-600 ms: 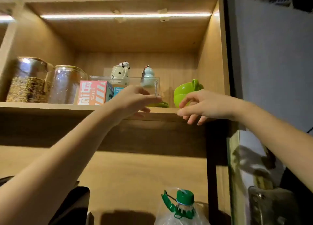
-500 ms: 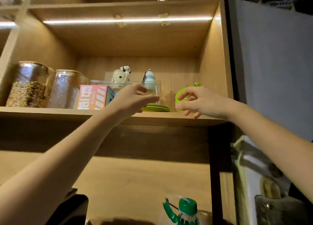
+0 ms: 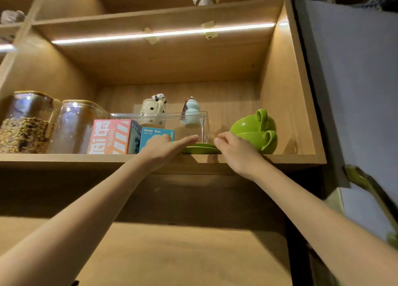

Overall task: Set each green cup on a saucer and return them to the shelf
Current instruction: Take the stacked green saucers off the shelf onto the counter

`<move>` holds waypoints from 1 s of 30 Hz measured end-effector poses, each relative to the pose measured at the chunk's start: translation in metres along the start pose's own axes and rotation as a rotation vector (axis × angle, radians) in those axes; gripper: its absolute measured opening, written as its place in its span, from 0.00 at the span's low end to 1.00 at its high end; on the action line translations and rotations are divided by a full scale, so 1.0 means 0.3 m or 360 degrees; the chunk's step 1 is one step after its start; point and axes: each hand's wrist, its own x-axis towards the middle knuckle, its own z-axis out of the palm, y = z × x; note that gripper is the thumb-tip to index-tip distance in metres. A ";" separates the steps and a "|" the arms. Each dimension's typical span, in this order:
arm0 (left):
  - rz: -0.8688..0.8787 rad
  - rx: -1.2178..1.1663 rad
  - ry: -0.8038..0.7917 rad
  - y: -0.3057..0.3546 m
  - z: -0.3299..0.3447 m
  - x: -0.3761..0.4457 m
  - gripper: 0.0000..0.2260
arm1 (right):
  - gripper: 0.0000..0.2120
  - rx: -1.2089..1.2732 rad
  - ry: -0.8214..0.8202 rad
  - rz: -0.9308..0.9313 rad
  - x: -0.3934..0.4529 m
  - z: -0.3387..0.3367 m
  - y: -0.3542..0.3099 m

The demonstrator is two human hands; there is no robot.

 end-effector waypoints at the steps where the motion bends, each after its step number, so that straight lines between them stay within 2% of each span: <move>1: -0.0012 -0.0122 -0.0064 0.001 0.005 0.009 0.26 | 0.19 -0.0050 -0.0050 0.0047 0.011 -0.004 -0.015; 4: -0.0100 -0.0414 -0.0197 0.005 0.019 0.033 0.29 | 0.23 -0.0105 -0.0194 0.0167 0.036 -0.007 -0.054; 9: -0.0313 -0.0384 -0.0172 -0.007 0.034 0.069 0.37 | 0.25 -0.0160 -0.0328 0.0275 0.047 -0.020 -0.084; 15: -0.0310 -0.0521 -0.0210 -0.015 0.022 0.061 0.36 | 0.25 -0.0052 -0.0401 0.0331 0.032 -0.042 -0.092; 18: -0.0263 -0.0524 -0.0154 -0.016 0.003 0.041 0.35 | 0.25 0.0150 -0.0369 0.0382 0.011 -0.063 -0.097; 22: -0.0250 -0.0539 -0.0093 -0.001 -0.013 0.006 0.38 | 0.33 0.0434 -0.0317 0.0509 -0.002 -0.097 -0.109; 28: -0.0242 -0.0713 0.0020 0.049 -0.036 -0.045 0.35 | 0.39 0.1007 -0.0206 0.0741 -0.019 -0.146 -0.137; 30: -0.0237 -0.0773 0.0094 0.061 -0.051 -0.067 0.31 | 0.39 0.1216 -0.0202 0.0818 -0.032 -0.169 -0.144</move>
